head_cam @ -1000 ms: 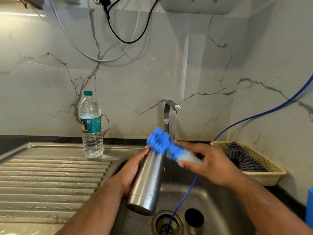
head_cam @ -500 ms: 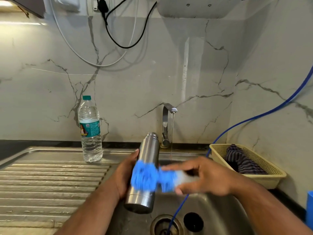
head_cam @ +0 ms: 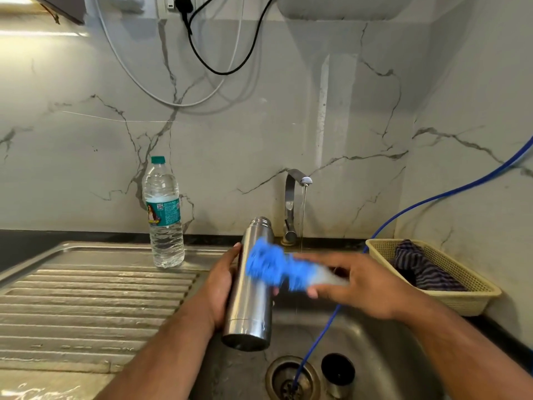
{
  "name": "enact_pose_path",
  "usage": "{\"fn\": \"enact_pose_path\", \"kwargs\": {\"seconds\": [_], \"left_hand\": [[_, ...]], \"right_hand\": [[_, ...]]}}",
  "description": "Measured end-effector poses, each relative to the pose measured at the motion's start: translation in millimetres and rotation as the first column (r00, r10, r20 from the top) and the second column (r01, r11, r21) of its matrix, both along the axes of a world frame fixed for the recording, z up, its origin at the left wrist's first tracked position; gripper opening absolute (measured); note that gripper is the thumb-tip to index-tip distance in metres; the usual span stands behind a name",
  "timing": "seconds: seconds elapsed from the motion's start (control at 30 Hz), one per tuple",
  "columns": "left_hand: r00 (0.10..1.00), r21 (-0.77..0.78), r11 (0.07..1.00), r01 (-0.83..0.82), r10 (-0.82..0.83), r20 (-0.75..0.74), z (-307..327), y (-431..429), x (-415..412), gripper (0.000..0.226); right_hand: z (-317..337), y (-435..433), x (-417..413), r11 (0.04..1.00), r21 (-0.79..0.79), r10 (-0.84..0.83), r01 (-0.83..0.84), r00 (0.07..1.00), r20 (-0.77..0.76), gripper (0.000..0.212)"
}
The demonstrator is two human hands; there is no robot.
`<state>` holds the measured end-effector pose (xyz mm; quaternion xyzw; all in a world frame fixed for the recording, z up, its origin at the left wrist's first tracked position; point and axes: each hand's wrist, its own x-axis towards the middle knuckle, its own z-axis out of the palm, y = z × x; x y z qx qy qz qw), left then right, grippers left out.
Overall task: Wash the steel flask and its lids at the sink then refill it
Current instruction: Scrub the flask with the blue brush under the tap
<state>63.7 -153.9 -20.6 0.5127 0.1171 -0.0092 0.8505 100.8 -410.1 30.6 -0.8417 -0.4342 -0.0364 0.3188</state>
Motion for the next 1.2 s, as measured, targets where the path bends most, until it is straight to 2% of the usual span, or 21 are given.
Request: {"fn": "enact_pose_path", "kwargs": {"seconds": [0.07, 0.1, 0.17, 0.23, 0.27, 0.3, 0.37, 0.43, 0.5, 0.53, 0.6, 0.67, 0.73, 0.8, 0.87, 0.93, 0.97, 1.0, 1.07, 1.13, 1.2], "left_hand": [[1.000, 0.015, 1.000, -0.002, 0.002, -0.004, -1, -2, -1, 0.076], [1.000, 0.029, 0.999, -0.017, 0.018, -0.016, -2, -3, -2, 0.073], [0.999, 0.065, 0.998, -0.022, 0.024, -0.022, -6, -3, -2, 0.066], [1.000, 0.076, 0.997, 0.005, -0.004, -0.011, -8, -3, -2, 0.061], [1.000, 0.081, 0.997, 0.017, -0.017, 0.001, -6, -4, -4, 0.060], [1.000, 0.086, 0.996, 0.020, -0.021, 0.007, -4, -4, -5, 0.061], [0.998, 0.073, 0.996, 0.054, -0.057, 0.030, -2, -5, -5, 0.066], [0.993, 0.040, 0.994, 0.106, -0.108, 0.046, 2, -8, -7, 0.070], [0.988, 0.021, 0.989, 0.149, -0.150, 0.043, 1, -8, -5, 0.072], [0.985, 0.033, 0.986, 0.162, -0.163, 0.050, 1, -9, -5, 0.072], [0.985, 0.063, 0.986, 0.153, -0.158, 0.075, 2, -10, -5, 0.069], [0.988, 0.117, 0.987, 0.113, -0.123, 0.088, 3, -9, -6, 0.064], [0.992, 0.131, 0.988, 0.084, -0.095, 0.082, 3, -7, -8, 0.068], [0.988, 0.123, 0.984, 0.127, -0.136, 0.072, 3, -7, -10, 0.080], [0.977, 0.120, 0.975, 0.184, -0.195, 0.088, 4, -10, -11, 0.073], [0.978, 0.078, 0.977, 0.197, -0.202, 0.059, 4, -13, -11, 0.066], [0.980, 0.079, 0.979, 0.188, -0.193, 0.052, 3, -14, -11, 0.066], [0.983, 0.099, 0.980, 0.174, -0.179, 0.046, 3, -15, -10, 0.065], [0.989, 0.144, 0.981, 0.130, -0.139, 0.052, 1, -13, -9, 0.063], [0.996, 0.137, 0.988, 0.073, -0.080, 0.047, -1, -9, -7, 0.061], [0.997, 0.131, 0.989, 0.064, -0.070, 0.042, 1, -8, -9, 0.060]], "right_hand": [[-4, 1, 5, 0.988, 0.084, -0.146, 0.133, 0.974, 0.173, 0.057], [-6, 1, 6, 0.988, 0.087, -0.138, 0.124, 0.975, 0.175, 0.058], [-5, -2, 4, 1.000, 0.016, 0.015, -0.015, 1.000, 0.003, 0.059], [0, -4, -2, 0.973, -0.126, 0.165, -0.193, 0.965, -0.204, 0.058], [1, -5, -3, 0.960, -0.162, 0.189, -0.228, 0.956, -0.223, 0.058], [1, -5, -2, 0.967, -0.157, 0.172, -0.202, 0.967, -0.186, 0.058], [0, -4, 4, 1.000, -0.016, -0.020, 0.020, 1.000, -0.010, 0.058], [-6, -1, 10, 0.962, 0.147, -0.251, 0.232, 0.958, 0.135, 0.059], [-9, 2, 11, 0.932, 0.225, -0.326, 0.285, 0.929, 0.174, 0.061], [-7, 1, 9, 0.939, 0.232, -0.290, 0.253, 0.946, 0.144, 0.061], [-1, -2, 4, 0.989, 0.134, -0.073, 0.069, 0.997, 0.018, 0.060], [3, -5, -1, 0.987, -0.067, 0.138, -0.149, 0.980, -0.141, 0.060], [3, -5, -5, 0.950, -0.178, 0.215, -0.256, 0.952, -0.220, 0.058], [3, -6, -2, 0.981, -0.097, 0.151, -0.166, 0.977, -0.148, 0.057], [4, -6, 3, 0.995, 0.088, -0.052, 0.052, 0.999, 0.003, 0.058], [1, -5, 6, 0.950, 0.201, -0.268, 0.240, 0.955, 0.125, 0.058], [-1, -4, 8, 0.936, 0.224, -0.309, 0.273, 0.940, 0.143, 0.059], [-2, -3, 7, 0.938, 0.228, -0.297, 0.262, 0.945, 0.137, 0.059], [0, -6, 3, 0.981, 0.147, -0.136, 0.127, 0.989, 0.053, 0.058], [5, -6, -3, 0.993, -0.072, 0.083, -0.090, 0.992, -0.093, 0.059], [10, -6, -12, 0.936, -0.240, 0.203, -0.258, 0.952, -0.230, 0.057]]}}
